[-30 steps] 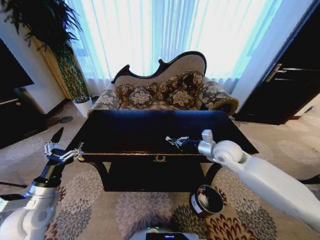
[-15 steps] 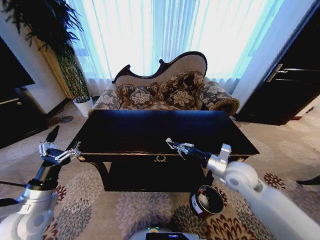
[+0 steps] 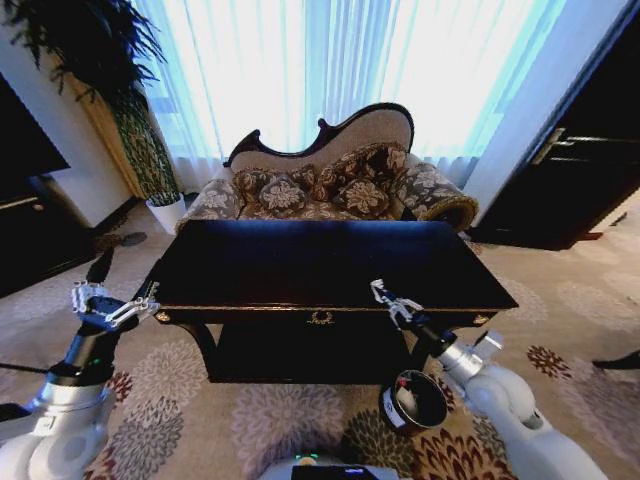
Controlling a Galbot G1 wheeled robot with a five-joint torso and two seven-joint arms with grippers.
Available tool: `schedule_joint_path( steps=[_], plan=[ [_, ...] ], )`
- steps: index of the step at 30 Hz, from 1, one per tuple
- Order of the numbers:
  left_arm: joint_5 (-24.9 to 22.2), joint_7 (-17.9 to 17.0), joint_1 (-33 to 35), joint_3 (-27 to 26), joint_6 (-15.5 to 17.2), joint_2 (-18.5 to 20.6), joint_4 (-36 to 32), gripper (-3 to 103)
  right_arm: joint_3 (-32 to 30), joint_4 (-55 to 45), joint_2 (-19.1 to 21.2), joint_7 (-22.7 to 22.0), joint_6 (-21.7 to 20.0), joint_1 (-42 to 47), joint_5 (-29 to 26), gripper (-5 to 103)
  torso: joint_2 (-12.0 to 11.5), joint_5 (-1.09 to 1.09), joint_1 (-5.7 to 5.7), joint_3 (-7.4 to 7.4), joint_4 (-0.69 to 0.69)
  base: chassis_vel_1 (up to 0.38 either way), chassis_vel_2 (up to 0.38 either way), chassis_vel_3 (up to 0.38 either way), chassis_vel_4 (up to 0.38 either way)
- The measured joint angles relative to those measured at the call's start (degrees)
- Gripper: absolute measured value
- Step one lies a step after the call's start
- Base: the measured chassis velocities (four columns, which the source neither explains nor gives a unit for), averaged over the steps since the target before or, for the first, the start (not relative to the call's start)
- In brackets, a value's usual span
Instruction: Move to the front of the table and place the trash on the table into the trash bin.
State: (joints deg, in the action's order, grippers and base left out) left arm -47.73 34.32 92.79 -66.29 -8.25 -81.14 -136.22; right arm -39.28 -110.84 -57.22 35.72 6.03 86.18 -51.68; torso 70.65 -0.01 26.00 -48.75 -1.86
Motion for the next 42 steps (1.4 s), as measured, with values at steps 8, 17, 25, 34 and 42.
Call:
schedule_joint_path(
  steps=[8, 17, 25, 34, 42],
  plan=[
    [0.17, -0.22, 0.47, -0.53, -0.04, -0.51, -0.24, 100, -0.66, 9.43, -2.05, 9.93, 5.32, -0.76, 0.12, 1, 0.01, 0.0, 0.01, 0.0, 0.0, 0.0, 0.0, 0.0, 0.0],
    [0.5, -0.36, 0.48, -0.52, -0.34, -1.02, -0.16, 100, -0.51, 23.39, -4.25, 12.65, 9.32, -1.94, 7.38, 1, 0.0, 0.0, 0.01, 0.0, 0.0, 0.0, 0.0, 0.0, 0.0],
    [0.52, -0.42, 0.48, -0.49, -0.35, -0.66, -0.1, 100, 2.76, 28.67, -5.37, -4.94, 4.95, -4.16, 17.14, 1, 0.0, -0.01, 0.01, 0.0, 0.01, 0.0, 0.0, 0.0, 0.0],
    [-0.59, -0.57, 0.72, -1.47, -0.58, 0.43, 0.0, 100, 7.63, 43.01, -6.53, -20.0, 1.64, -8.55, 25.05, 1, 0.0, 0.0, 0.01, 0.0, 0.0, 0.0, 0.0, 0.0, 0.0],
    [-0.59, -0.62, 0.57, -1.37, -0.63, 0.65, 0.02, 100, 10.56, 52.54, -6.95, -23.61, 0.69, -12.34, 25.6, 1, 0.0, 0.0, 0.0, 0.0, 0.0, 0.0, 0.0, 0.0, 0.0]
  ],
)
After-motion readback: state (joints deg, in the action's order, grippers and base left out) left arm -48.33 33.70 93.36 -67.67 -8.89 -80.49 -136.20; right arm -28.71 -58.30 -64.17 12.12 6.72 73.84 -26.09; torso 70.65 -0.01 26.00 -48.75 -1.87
